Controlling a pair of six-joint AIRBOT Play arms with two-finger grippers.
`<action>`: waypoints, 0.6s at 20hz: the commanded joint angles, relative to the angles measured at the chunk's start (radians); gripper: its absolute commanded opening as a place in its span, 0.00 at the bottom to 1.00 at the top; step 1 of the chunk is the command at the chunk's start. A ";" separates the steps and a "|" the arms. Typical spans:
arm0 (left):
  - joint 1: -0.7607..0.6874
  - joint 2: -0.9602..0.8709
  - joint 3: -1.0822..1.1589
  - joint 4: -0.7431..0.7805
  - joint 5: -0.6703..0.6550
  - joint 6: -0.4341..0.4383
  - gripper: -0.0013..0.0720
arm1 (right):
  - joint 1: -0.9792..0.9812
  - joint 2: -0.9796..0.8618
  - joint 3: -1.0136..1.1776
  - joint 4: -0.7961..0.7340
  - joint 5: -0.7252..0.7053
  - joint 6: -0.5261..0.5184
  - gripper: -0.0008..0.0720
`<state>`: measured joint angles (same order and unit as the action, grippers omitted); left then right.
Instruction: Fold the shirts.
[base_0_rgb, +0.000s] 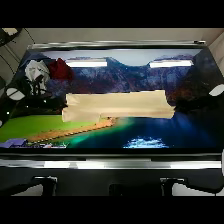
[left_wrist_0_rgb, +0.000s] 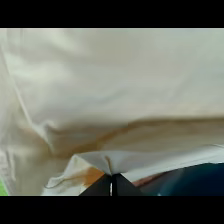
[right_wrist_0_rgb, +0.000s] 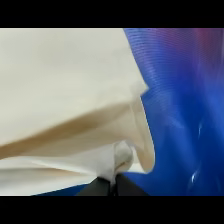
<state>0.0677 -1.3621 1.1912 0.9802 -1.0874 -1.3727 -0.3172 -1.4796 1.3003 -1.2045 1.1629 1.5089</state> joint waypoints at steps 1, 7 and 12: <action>0.001 -0.183 0.243 -0.001 -0.072 -0.026 0.04 | 0.076 -0.126 0.169 -0.026 -0.103 0.016 0.06; 0.026 -0.418 0.388 0.056 -0.137 -0.095 0.04 | 0.129 -0.330 0.343 -0.058 -0.145 0.074 0.06; 0.024 -0.478 0.388 0.066 -0.137 -0.094 0.05 | 0.129 -0.390 0.343 -0.010 -0.120 0.082 0.06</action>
<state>0.0914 -1.7977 1.5669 1.0405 -1.2171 -1.4593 -0.1913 -1.8267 1.6299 -1.2385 1.0241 1.5787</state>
